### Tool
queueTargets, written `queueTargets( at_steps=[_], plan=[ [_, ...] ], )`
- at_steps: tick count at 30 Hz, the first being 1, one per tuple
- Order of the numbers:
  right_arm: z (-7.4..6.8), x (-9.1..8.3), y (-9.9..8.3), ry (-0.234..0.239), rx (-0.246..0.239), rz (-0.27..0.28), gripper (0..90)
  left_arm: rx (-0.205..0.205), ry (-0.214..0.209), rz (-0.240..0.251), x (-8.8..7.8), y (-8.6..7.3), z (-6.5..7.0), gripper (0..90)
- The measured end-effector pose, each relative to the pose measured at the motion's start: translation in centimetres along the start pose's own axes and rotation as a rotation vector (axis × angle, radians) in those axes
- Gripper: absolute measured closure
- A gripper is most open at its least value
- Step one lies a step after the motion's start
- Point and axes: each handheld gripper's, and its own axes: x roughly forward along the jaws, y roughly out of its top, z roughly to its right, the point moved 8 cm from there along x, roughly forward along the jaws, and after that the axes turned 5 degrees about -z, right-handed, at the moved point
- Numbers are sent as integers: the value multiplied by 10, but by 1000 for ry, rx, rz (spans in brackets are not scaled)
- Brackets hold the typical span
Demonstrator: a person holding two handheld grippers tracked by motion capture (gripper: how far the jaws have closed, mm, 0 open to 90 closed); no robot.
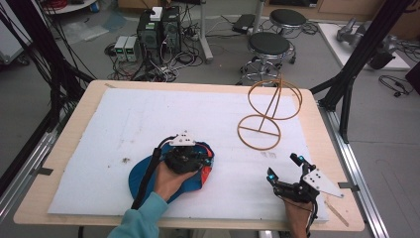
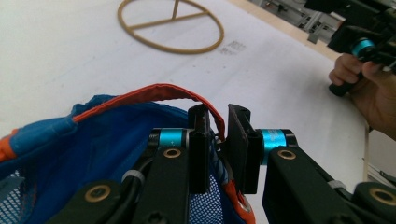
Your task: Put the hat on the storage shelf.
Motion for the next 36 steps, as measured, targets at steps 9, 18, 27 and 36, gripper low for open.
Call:
queueTargets(
  at_steps=[9,18,27,36],
  plan=[
    [0,0,0,0,-3,0,34,147,17,135,-21,19,6,788],
    [0,0,0,0,-4,0,34,234,40,261,-42,45,15,789],
    [0,0,0,-2,-1,1,34,236,-10,288,-46,62,23,790],
    [0,0,0,0,0,1,34,268,-49,333,-54,87,35,790]
  ],
)
